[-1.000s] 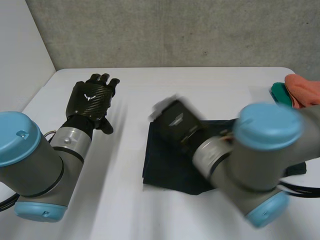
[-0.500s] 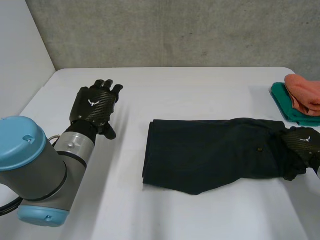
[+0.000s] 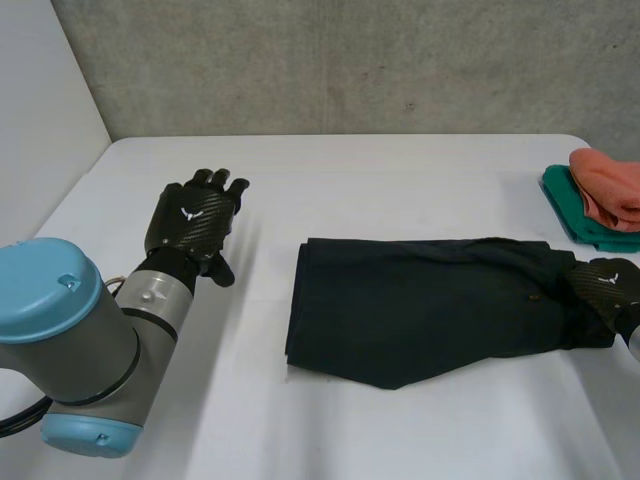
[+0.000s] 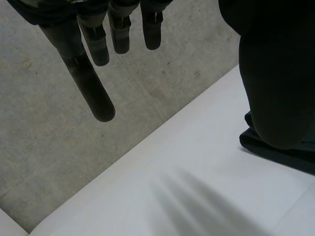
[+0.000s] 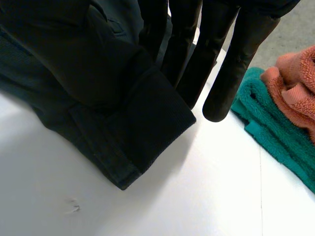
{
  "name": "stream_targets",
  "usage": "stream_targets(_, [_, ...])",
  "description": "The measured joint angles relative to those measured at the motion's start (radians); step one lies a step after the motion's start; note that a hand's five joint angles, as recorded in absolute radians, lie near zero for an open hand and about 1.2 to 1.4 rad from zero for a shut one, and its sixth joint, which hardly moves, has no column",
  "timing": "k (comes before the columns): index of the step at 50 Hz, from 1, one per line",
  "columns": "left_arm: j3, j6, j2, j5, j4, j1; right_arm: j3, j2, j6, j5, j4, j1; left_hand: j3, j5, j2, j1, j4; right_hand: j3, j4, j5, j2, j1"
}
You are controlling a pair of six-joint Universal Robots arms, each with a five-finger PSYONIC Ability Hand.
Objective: Fold the laundry.
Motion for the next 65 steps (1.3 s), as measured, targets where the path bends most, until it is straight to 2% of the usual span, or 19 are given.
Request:
stream_targets(10, [0.0,0.0,0.002,0.0,0.0,0.001,-0.026,-0.016,-0.023,0.012,0.011,0.008,0.0,0.0,0.0,0.0,0.0,0.009,0.002,0.006,0.0,0.048])
stream_targets(18, [-0.002,0.0,0.006,0.0,0.0,0.002,-0.114,-0.106,-0.186,0.063,0.079,0.14,0.0,0.0,0.0,0.0,0.0,0.023,0.003,0.027,0.008,0.087])
stream_targets(26, [-0.003,0.0,0.013,0.001,0.0,0.009,-0.344,-0.077,-0.351,0.101,0.199,0.557,0.0,0.0,0.0,0.0,0.0,0.027,0.003,0.05,0.009,0.098])
stream_targets(27, [-0.003,0.0,0.013,0.001,0.0,0.009,-0.344,-0.077,-0.351,0.101,0.199,0.557,0.0,0.0,0.0,0.0,0.0,0.027,0.003,0.05,0.009,0.098])
stream_targets(29, [-0.004,0.0,0.015,0.0,0.0,0.01,-0.408,-0.027,-0.378,0.099,0.22,0.672,0.0,0.0,0.0,0.0,0.0,0.027,0.003,0.05,0.009,0.098])
stream_targets(32, [-0.005,0.0,0.016,0.0,-0.001,0.011,-0.45,0.016,-0.391,0.097,0.234,0.748,0.0,0.0,0.0,0.0,0.0,0.027,0.003,0.05,0.009,0.098])
stream_targets(36, [-0.006,0.0,0.017,0.0,-0.001,0.015,-0.552,0.16,-0.405,0.088,0.261,0.924,0.0,0.0,0.0,0.0,0.0,0.027,0.008,0.061,0.009,0.126])
stream_targets(40, [-0.006,0.0,0.016,0.0,-0.001,0.019,-0.608,0.251,-0.398,0.089,0.269,0.99,0.0,0.0,0.0,0.0,0.0,-0.033,-0.055,0.006,-0.048,0.073])
stream_targets(42, [-0.006,0.0,0.016,0.0,-0.001,0.02,-0.616,0.264,-0.395,0.09,0.27,0.997,0.0,0.0,0.0,0.0,0.0,-0.134,-0.157,-0.082,-0.149,-0.015])
stream_targets(43, [-0.006,0.0,0.016,0.001,-0.001,0.021,-0.628,0.28,-0.384,0.095,0.269,1.006,0.0,0.0,0.0,0.0,0.0,-0.327,-0.349,-0.262,-0.363,-0.179])
stream_targets(46, [-0.006,0.0,0.016,0.001,-0.001,0.023,-0.634,0.283,-0.369,0.103,0.267,1.009,0.0,0.0,0.0,0.0,0.0,-0.327,-0.349,-0.262,-0.363,-0.179])
stream_targets(47, [-0.006,0.0,0.016,0.001,-0.001,0.023,-0.638,0.268,-0.309,0.133,0.259,1.005,0.0,0.0,0.0,0.0,0.0,-0.736,-0.763,-0.684,-0.752,-0.504])
stream_targets(49, [-0.006,0.0,0.016,0.001,-0.001,0.023,-0.638,0.238,-0.238,0.165,0.251,0.991,0.0,0.0,0.0,0.0,0.0,-0.757,-0.791,-0.714,-0.77,-0.521])
stream_targets(50, [-0.006,0.0,0.016,0.001,-0.001,0.023,-0.632,0.181,-0.115,0.212,0.243,0.958,0.0,0.0,0.0,0.0,0.0,-0.819,-0.851,-0.771,-0.823,-0.575])
stream_targets(52, [-0.006,0.0,0.016,0.001,-0.001,0.023,-0.626,0.132,-0.01,0.244,0.238,0.923,0.0,0.0,0.0,0.0,0.0,-0.891,-0.921,-0.836,-0.899,-0.638])
stream_targets(55, [-0.005,0.0,0.016,0.001,-0.001,0.022,-0.589,-0.002,0.274,0.298,0.239,0.802,0.0,0.0,0.0,0.0,0.0,-0.945,-0.949,-0.871,-0.947,-0.67])
stream_targets(58, [-0.004,0.0,0.015,0.002,0.0,0.02,-0.534,-0.098,0.468,0.293,0.25,0.679,0.0,0.0,0.0,0.0,0.0,-0.945,-0.949,-0.871,-0.947,-0.67])
stream_targets(60, [-0.003,0.001,0.015,0.002,0.0,0.018,-0.492,-0.138,0.54,0.268,0.259,0.603,0.0,0.0,0.0,0.0,0.0,-0.945,-0.949,-0.871,-0.947,-0.67])
stream_targets(65, [0.001,0.003,0.013,0.007,0.0,0.009,-0.426,-0.163,0.58,0.221,0.274,0.513,0.0,0.0,0.0,0.0,0.0,-0.945,-0.949,-0.87,-0.947,-0.67])
